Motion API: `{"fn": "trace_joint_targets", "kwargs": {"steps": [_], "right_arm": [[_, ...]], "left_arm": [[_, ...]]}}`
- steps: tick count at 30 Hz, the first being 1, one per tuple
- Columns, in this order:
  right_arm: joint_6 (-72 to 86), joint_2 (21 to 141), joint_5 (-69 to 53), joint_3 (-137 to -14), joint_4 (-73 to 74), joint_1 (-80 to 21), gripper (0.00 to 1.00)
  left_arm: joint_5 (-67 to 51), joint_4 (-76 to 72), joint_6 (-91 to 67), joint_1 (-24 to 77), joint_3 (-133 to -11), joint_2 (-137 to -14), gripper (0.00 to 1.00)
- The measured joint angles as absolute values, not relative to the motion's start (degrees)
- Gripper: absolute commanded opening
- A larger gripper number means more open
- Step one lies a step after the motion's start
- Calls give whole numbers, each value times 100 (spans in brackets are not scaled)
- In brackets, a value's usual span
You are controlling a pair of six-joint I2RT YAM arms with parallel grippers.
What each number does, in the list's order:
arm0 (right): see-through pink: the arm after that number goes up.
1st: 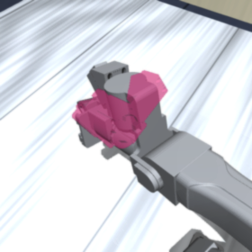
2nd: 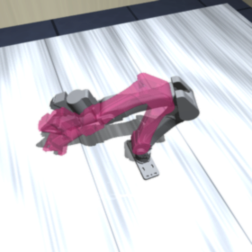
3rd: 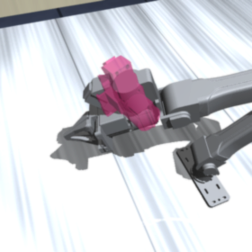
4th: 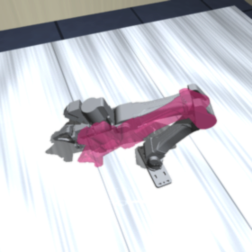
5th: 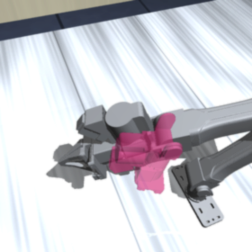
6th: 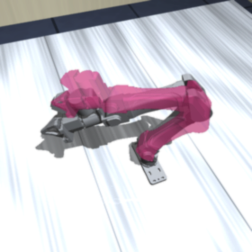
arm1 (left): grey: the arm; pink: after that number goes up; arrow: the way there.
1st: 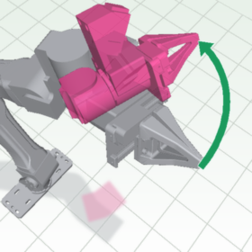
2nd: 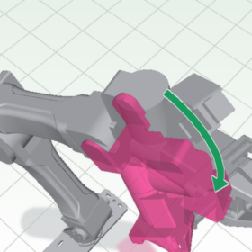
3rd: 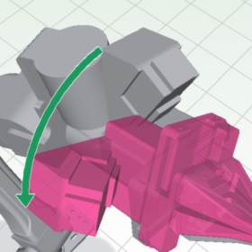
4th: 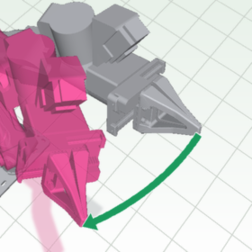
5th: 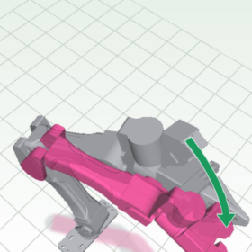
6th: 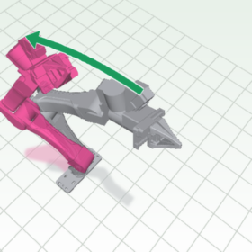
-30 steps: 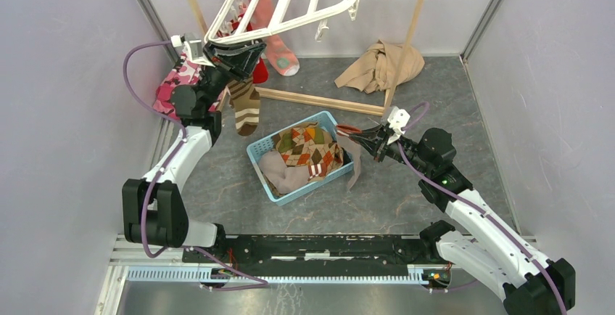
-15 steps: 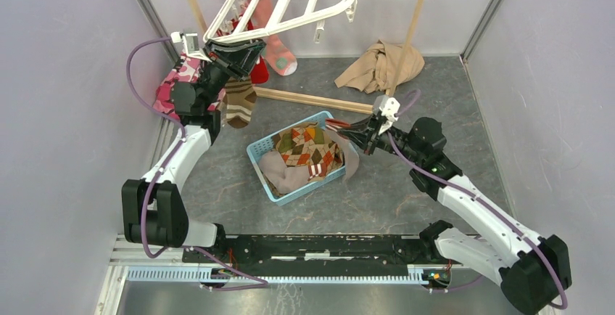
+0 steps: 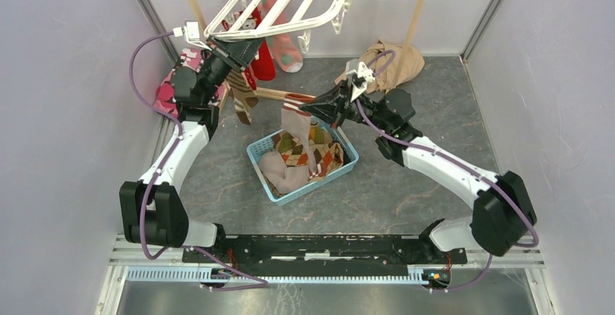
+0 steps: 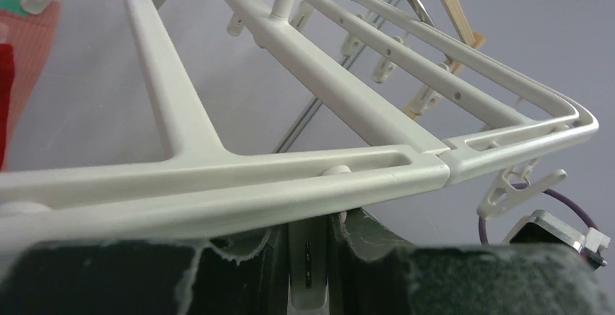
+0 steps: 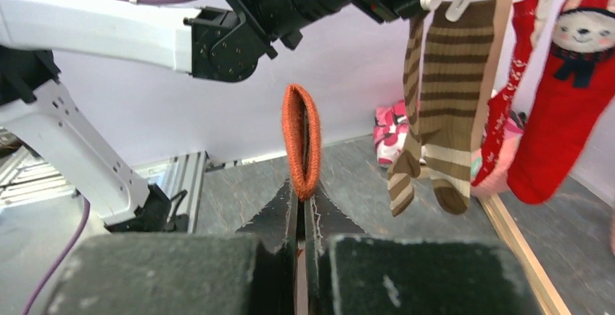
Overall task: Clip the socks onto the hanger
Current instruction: Open the clamp at the hanger.
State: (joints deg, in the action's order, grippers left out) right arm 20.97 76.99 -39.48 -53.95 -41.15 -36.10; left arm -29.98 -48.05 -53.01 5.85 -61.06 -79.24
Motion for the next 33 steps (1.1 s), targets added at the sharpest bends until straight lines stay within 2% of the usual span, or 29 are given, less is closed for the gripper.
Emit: {"fn": "trace_joint_targets", "kwargs": {"steps": [9,18,33], "right_arm": [[2853,8648,-4016,-6014,-4890,-3734,0],[2934,8927,-4010,-6300,-4910,-3815,0],[2840,8927,-4010,-6320,-4831,-3826,0]], "left_arm": [[-2880,-4163,-5369,558,-6281,-7924,20],[-2963,-4128,-5387,405,-6281,-7924,49],[-3323,-4705,-6018,123,-6180,-7924,62]]}}
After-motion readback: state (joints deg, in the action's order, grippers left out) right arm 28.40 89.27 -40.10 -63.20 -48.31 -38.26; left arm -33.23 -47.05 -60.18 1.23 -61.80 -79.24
